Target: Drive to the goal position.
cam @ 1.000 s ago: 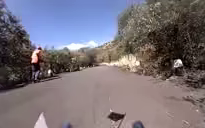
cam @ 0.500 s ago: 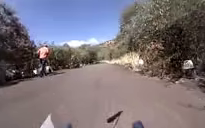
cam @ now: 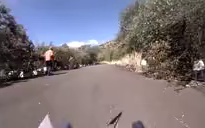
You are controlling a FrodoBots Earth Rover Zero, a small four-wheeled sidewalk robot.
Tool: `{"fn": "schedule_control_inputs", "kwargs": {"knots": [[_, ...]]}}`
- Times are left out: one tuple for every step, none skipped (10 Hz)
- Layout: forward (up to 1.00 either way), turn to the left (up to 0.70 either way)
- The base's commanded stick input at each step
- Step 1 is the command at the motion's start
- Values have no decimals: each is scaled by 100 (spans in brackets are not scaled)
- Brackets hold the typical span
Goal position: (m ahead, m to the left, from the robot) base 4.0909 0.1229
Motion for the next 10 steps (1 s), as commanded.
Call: {"fn": "schedule_control_inputs", "kwargs": {"knots": [[85, 0], [85, 0], [85, 0], [85, 0], [85, 0], [85, 0], [85, 0], [85, 0], [85, 0], [85, 0]]}}
